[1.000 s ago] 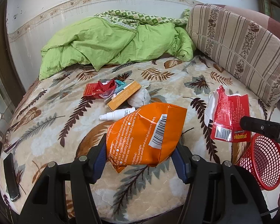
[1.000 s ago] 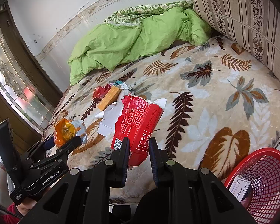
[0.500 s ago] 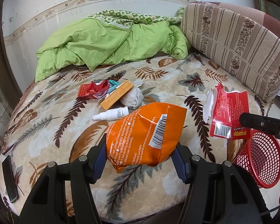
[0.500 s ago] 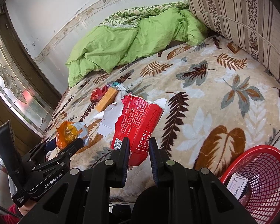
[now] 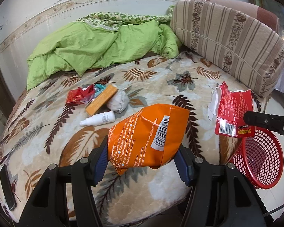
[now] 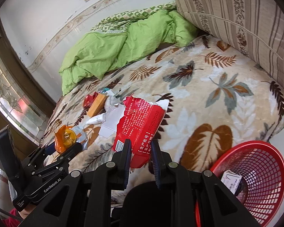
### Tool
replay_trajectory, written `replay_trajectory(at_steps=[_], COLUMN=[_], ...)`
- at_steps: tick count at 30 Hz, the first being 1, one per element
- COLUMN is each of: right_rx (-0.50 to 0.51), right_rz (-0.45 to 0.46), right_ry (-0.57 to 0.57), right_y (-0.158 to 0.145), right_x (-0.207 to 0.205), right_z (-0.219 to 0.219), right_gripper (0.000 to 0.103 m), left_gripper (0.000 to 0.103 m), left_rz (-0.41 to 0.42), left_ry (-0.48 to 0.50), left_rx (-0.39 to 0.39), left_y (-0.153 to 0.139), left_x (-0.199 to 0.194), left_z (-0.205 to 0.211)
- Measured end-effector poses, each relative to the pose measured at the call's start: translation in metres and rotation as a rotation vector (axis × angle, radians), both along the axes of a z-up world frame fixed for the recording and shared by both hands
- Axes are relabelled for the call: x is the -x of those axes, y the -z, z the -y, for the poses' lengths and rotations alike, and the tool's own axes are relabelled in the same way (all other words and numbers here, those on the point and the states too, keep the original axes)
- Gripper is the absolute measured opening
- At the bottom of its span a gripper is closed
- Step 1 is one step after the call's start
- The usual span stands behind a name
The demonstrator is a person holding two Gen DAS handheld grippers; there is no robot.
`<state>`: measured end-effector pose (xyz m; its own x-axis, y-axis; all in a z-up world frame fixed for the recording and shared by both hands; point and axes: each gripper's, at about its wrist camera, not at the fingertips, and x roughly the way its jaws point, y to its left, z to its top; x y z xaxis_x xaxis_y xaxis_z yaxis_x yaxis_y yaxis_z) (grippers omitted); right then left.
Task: Collect trash
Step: 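Carry both items over the red wastebasket and open both tools to drop them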
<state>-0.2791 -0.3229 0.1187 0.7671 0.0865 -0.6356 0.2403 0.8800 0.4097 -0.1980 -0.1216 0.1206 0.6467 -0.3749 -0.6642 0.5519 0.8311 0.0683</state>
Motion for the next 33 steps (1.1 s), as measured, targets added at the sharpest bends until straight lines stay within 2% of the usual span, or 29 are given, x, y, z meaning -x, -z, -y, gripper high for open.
replay_trajectory(at_steps=[11,19,24,29,30,33], right_rx=[-0.008,0.009,0.004,0.006,0.009,0.013], right_rz=[-0.018,-0.074,-0.112,-0.155,-0.165,-0.195], right_ry=[0.130,0.282,0.368,0.419,0.422,0.421], right_y=[0.001,0.008,0.017,0.026,0.027,0.033], right_x=[0.040,0.094,0.128,0.153,0.156,0.163], right_z=[0.041,0.084,0.108,0.123,0.124,0.126], right_gripper=[0.022,0.022,0.022,0.022,0.022,0.023], left_gripper=[0.061,0.061,0.061,0.061,0.062,0.073], left_rz=[-0.027,-0.074,-0.120,-0.165,-0.177,-0.199], left_ry=[0.108,0.270,0.403,0.518,0.545,0.585], left_rx=[-0.001,-0.002,-0.019,-0.025,-0.027,-0.038], left_y=[0.002,0.003,0.008,0.014,0.016,0.023], left_x=[0.012,0.036,0.061,0.088,0.094,0.105], left_z=[0.038,0.089,0.130,0.164,0.172,0.186])
